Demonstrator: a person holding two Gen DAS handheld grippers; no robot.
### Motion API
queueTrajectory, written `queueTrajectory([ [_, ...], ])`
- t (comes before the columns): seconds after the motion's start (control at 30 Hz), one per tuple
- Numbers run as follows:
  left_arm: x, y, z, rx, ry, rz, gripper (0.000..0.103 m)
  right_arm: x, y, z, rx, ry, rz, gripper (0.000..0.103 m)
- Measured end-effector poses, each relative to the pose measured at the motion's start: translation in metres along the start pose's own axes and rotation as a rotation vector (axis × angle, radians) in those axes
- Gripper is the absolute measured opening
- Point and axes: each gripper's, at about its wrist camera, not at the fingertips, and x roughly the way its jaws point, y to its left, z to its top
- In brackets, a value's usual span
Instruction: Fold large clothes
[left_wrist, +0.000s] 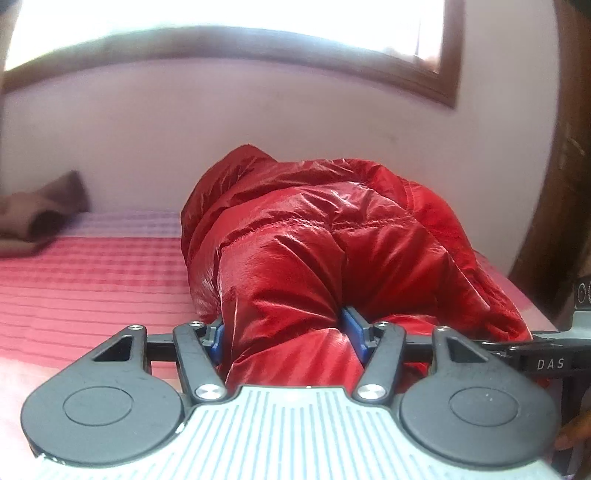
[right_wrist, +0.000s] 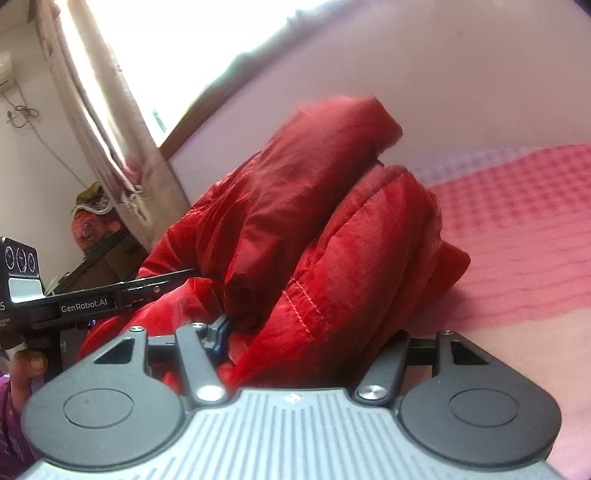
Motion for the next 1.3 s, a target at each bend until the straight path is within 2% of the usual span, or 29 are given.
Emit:
queueTrajectory([
  [0.37, -0.042, 0.087, 0.015, -0.075, -0.056, 0.170, 0.056, 0.085, 0.077, 0.014, -0.049, 0.004, 0.126, 0.061],
  [0.73, -0.063, 0.173, 0.027, -0.144, -0.075, 0.313, 0.055, 0.168, 0.141, 0.015, -0.098, 0.020, 0.226, 0.061],
  [0.87, -0.062, 0.188, 0.024, -0.148, -0.055, 0.334, 0.055, 0.186, 0.143, 0.005, -0.093, 0.037, 0.251, 0.061],
  [1.0, -0.060, 0.191, 0.011, -0.154, -0.022, 0.330, 0.055, 0.199, 0.140, -0.007, -0.099, 0.077, 0.234, 0.061],
  [1.17, -0.055, 0.188, 0.005, -0.125, -0.034, 0.341, 0.056, 0.205, 0.135, -0.011, -0.090, 0.104, 0.221, 0.062],
  [1.3, -0.055, 0.187, 0.000, -0.122, -0.039, 0.346, 0.062, 0.208, 0.134, -0.012, -0.090, 0.122, 0.204, 0.067],
])
